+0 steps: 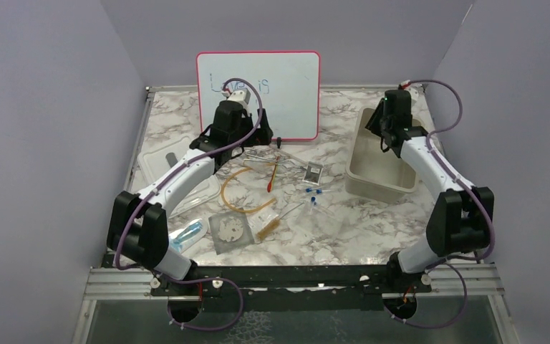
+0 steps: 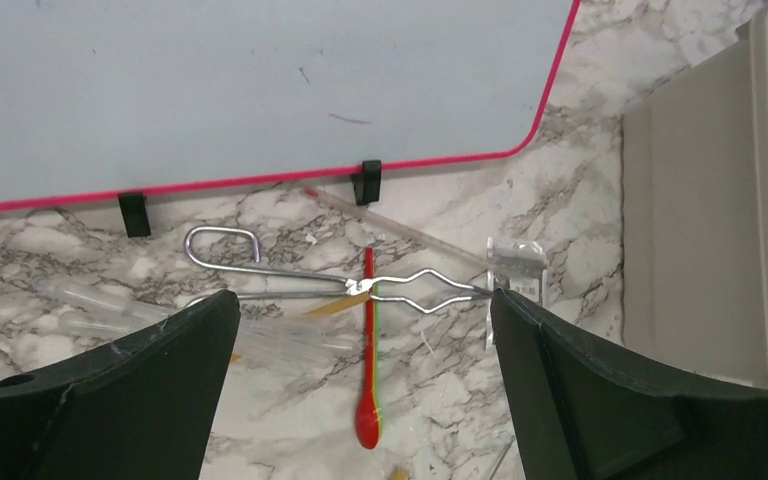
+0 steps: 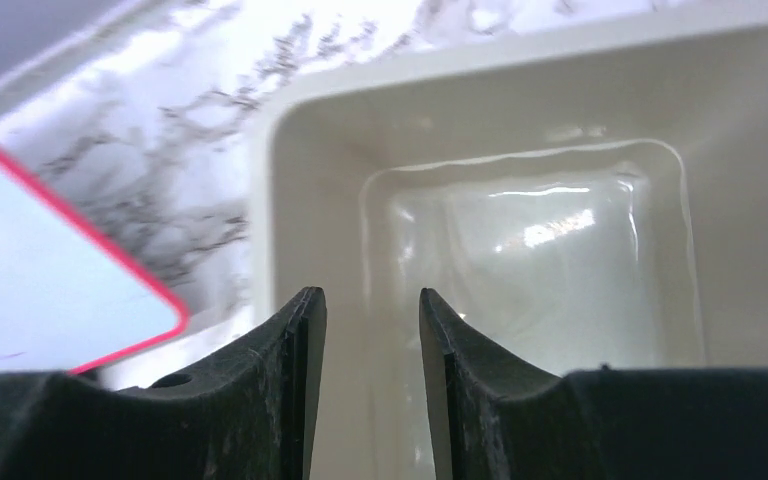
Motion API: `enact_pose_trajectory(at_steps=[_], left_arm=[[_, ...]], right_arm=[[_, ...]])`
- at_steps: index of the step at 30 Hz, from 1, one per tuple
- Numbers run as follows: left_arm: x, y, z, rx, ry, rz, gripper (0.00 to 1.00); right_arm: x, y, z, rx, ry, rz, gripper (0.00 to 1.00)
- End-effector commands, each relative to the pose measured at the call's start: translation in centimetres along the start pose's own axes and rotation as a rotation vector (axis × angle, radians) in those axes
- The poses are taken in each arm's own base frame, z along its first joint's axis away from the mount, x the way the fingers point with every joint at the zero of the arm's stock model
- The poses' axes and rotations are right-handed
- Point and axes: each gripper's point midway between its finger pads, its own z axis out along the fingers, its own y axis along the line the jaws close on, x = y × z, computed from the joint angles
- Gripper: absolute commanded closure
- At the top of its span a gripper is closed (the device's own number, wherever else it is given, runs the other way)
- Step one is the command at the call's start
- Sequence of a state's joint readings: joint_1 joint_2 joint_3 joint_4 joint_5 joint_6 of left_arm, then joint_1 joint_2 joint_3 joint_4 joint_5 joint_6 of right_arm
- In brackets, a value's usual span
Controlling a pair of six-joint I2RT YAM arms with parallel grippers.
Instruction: Organize the chemistry lab equipment
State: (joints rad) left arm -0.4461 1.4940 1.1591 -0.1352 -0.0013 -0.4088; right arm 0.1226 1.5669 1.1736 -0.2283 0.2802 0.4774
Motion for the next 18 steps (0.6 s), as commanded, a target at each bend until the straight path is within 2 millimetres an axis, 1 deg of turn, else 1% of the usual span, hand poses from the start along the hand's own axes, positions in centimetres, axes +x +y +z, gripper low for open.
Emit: enact_pose_trajectory(at_steps=[1,3,5,7,8,10,12,13,15,18], left_arm=[[4.2,-0.2,1.2,0.058,0.131,-0.032,0.01],[6.1,-0.3,1.8,0.077,0.193,-0.053,0.08],[7.7,-0.2,2.4,0.072,0.244,-0.079,0.19],[9.1,0.7,3.1,0.012,0.297,-0.114,0.28],[9.7,1.6,3.3,-0.045,0.318,-0.136,0.31],[10.7,3.8,3.6,-0.188,0.341,-0.193,0.32],[11.6,6.0,3.5,-0.311,0.358,-0.265,0.31],[11.8,6.7,3.5,-0.346,0.358,-0.305,0.3],[12.0,8.0,3.7,-0.406,0.348,-0.389,0.29],[11.7,10.4,3.8,-0.5,0.306,-0.467,0.28]], right_arm=[[-2.3,3.3,-4.6,-0.183,0.03,-0.033,0.56],[-2.1,5.6,-6.3,-0.308,0.072,-0.028,0.56],[-1.3,8.3,-8.1,-0.441,0.112,-0.042,0.56],[0.3,10.7,-9.6,-0.529,0.153,-0.072,0.57],[1.1,11.7,-10.1,-0.559,0.17,-0.09,0.57],[2.8,13.5,-11.0,-0.599,0.193,-0.125,0.57],[4.1,14.7,-11.4,-0.618,0.211,-0.148,0.57],[4.6,15.0,-11.6,-0.629,0.22,-0.152,0.57],[5.3,15.7,-11.9,-0.657,0.234,-0.159,0.57],[5.7,16.1,-12.2,-0.677,0.238,-0.173,0.57]])
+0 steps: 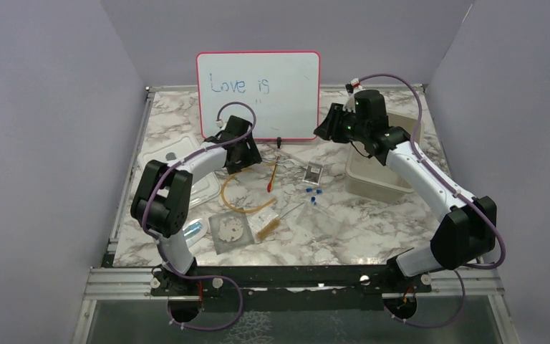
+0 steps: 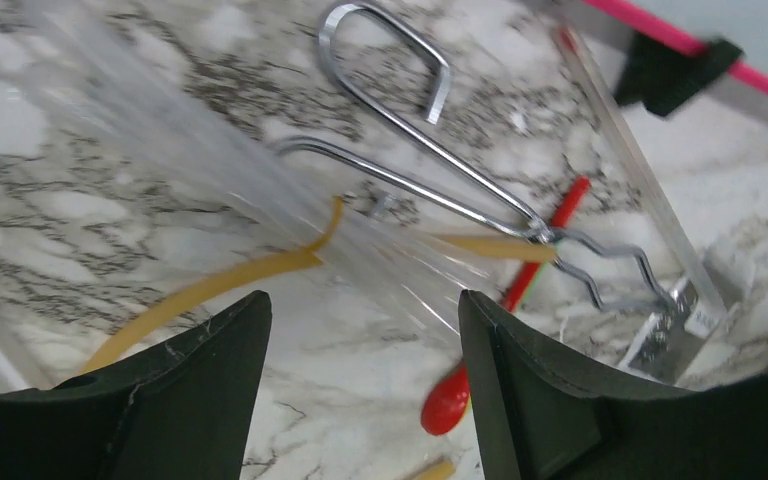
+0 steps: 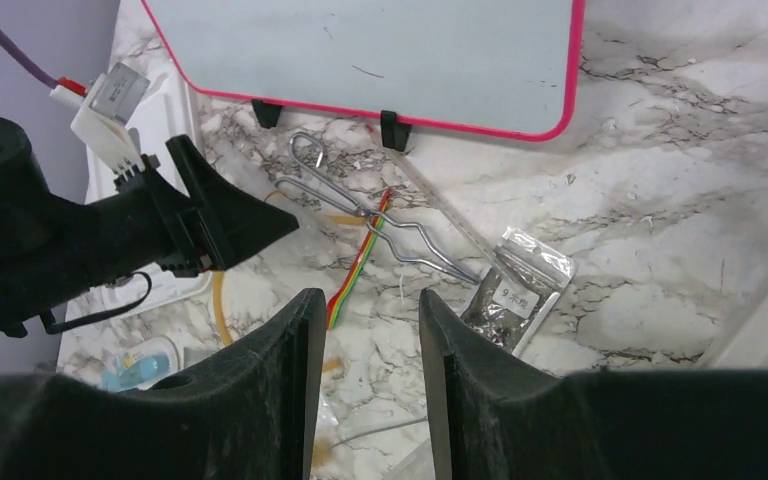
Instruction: Organize the chemistry lab equipment
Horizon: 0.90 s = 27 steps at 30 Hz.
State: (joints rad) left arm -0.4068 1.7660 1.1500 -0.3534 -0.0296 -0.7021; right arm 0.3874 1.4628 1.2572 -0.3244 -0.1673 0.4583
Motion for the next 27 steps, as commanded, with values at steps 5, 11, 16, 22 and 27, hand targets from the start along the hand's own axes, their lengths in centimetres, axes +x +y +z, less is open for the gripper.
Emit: enact_pose_trajectory(at_steps=[5,11,16,22,27], left_arm=[[-3.2,4.4,1.2,-0.195,-0.086,-0.282,0.33],[-4.0,4.2,2.4,-0.207,-0.085,-0.283,0.44],[-4.2,4.5,2.2,-0.217,-0.092,-0.277,0.68],[-4.6,3.6,-1.7,-0.192,-0.092,-0.298,0.79],[-6.3,1.1,-7.0,-0.049,-0.166,-0.301,0.8]], right_arm=[[0.7,0.4,0.1,-0.03,0.02,-0.029,0.57],[0.7,0.3,0.1,-0.025,0.017,-0.043,0.57],[0.5,0.4,0.2,-0.032,0.01,-0.054,0.57],[0.6,2.2,0.0,-0.142,0.018,-0.087,0.56],[2.2,6.2,-1.1,-0.406,0.058,-0.08,0.53]])
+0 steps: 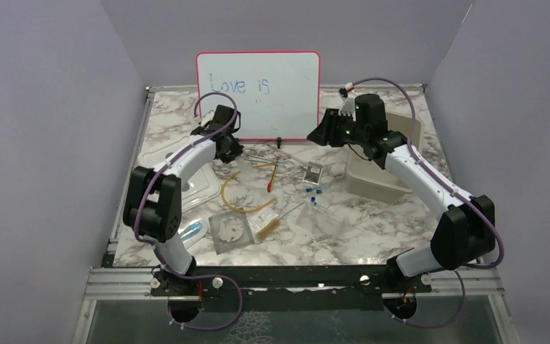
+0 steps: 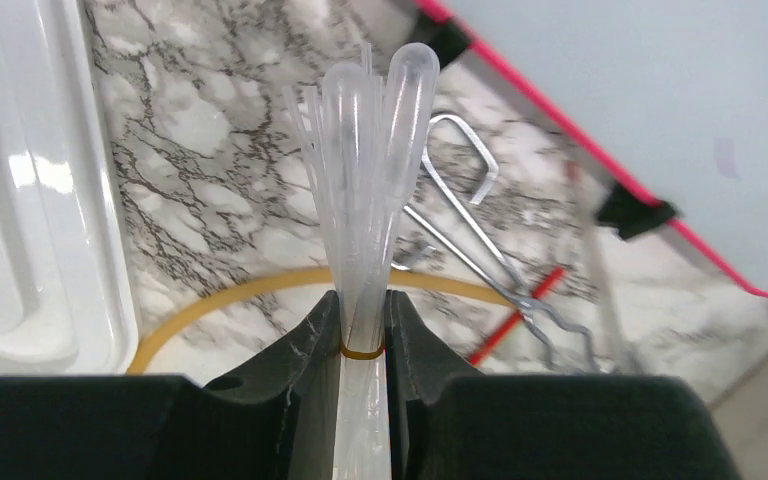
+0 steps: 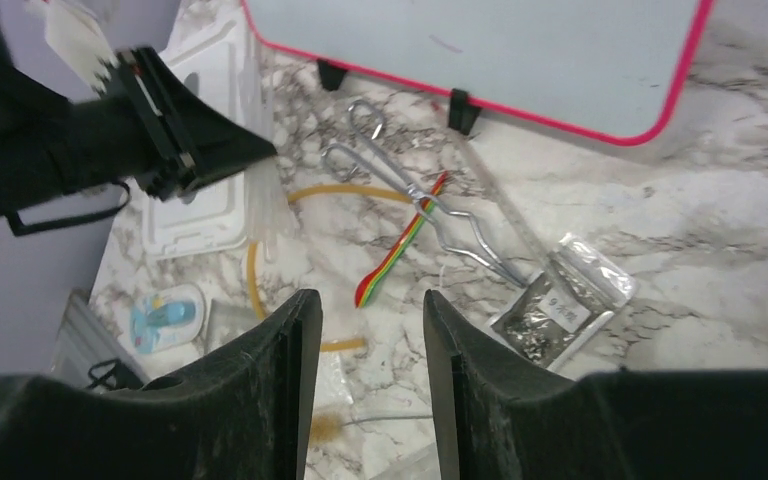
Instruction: Organize the chemistry lab equipment
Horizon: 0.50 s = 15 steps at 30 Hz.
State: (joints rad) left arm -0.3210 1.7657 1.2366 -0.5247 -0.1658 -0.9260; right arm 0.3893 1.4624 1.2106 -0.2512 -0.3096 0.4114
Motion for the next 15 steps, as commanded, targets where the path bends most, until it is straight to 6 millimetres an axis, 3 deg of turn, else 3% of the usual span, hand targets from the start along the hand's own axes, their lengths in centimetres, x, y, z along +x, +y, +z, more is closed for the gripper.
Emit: enact_pose_trajectory(at_steps=[1,4,9,15], left_arm=[[-2.2,-3.2,-6.9,0.202,-0.077,-0.014,0.8],[-1.6,-7.1,-10.2,0.433,-0.091,0.05,0.8],[0.9,-13.0,-15.3,0.837,-0.052,0.167,0.8],[1.9,-16.2,-18.7,1.065,-0.041,0.221,0.8]], right_arm=[[1.1,5.4,-0.8,-0.323,0.037,-0.023,0.52],[2.0,7.4,-0.9,-0.463,0.097,0.007,0.41],[2.3,10.2,-0.9,-0.604,0.137,0.0,0.24],[2.6,11.2,-0.2,-0.641,0.155,0.017,0.23]])
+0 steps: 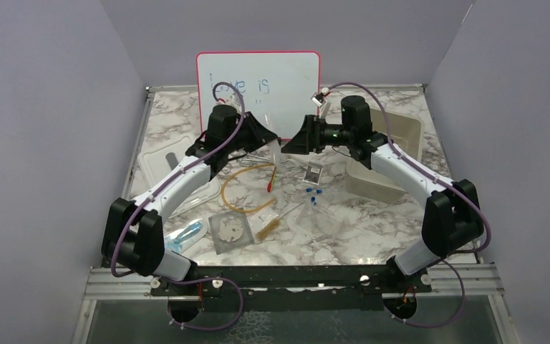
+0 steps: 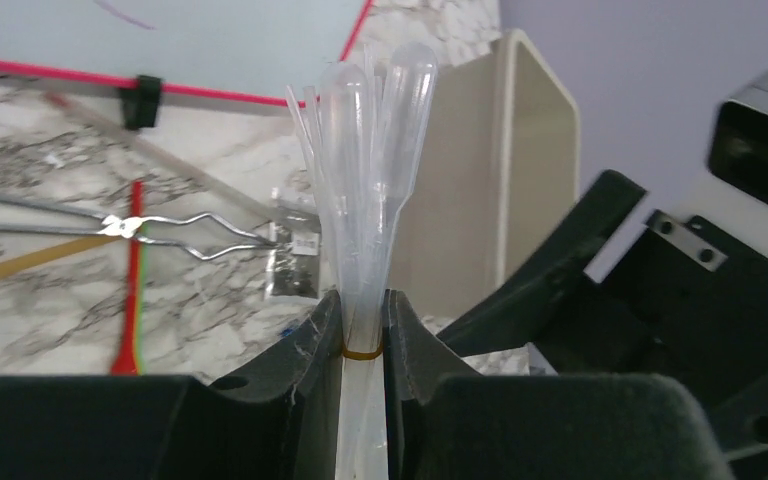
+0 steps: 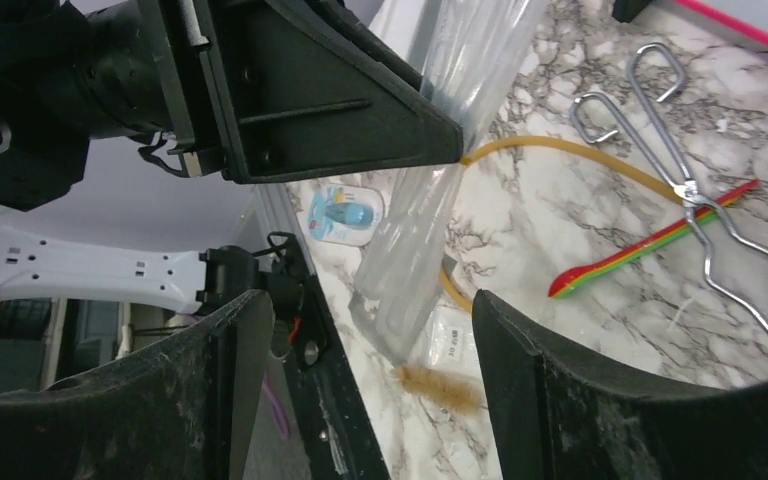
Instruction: Organize the chemistry lab equipment
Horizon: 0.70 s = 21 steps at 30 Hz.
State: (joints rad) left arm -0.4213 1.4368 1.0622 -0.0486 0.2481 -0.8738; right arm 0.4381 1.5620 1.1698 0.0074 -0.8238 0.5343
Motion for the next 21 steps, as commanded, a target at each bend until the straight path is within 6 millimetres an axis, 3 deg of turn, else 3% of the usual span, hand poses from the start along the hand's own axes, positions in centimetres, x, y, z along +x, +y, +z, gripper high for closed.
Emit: enact_pose_trajectory(at_steps=[1,4,8,16,21], left_arm=[[-1.0,-6.2,-0.4,0.291,-0.004,0.077,0.79],[-0.8,-6.8,-0.4,0.325,0.019,0.033,0.79],[-0.3,-7.4,-0.4,0.369,0.043,-0.021,0.79],[0.0,-7.4,-0.7,0.38,0.048,-0.031,0.79],[-0.1,-7.7,-0.9,0.394,0.049,-0.034,0.74]], right_arm=[[-1.2,1.9,0.5,-0.081,-0.019,-0.024,0.23],[-1.6,0.1,0.9,0.01,-0.066,0.029,0.24],[-1.9,-0.4,1.7,-0.003,-0.092,0.089,0.29],[-2.5,-0.8,2.5,-0.035,-0.117,0.153,0.5],[-2.0,-0.3,2.7,-0.084,-0.107,0.144,0.68]])
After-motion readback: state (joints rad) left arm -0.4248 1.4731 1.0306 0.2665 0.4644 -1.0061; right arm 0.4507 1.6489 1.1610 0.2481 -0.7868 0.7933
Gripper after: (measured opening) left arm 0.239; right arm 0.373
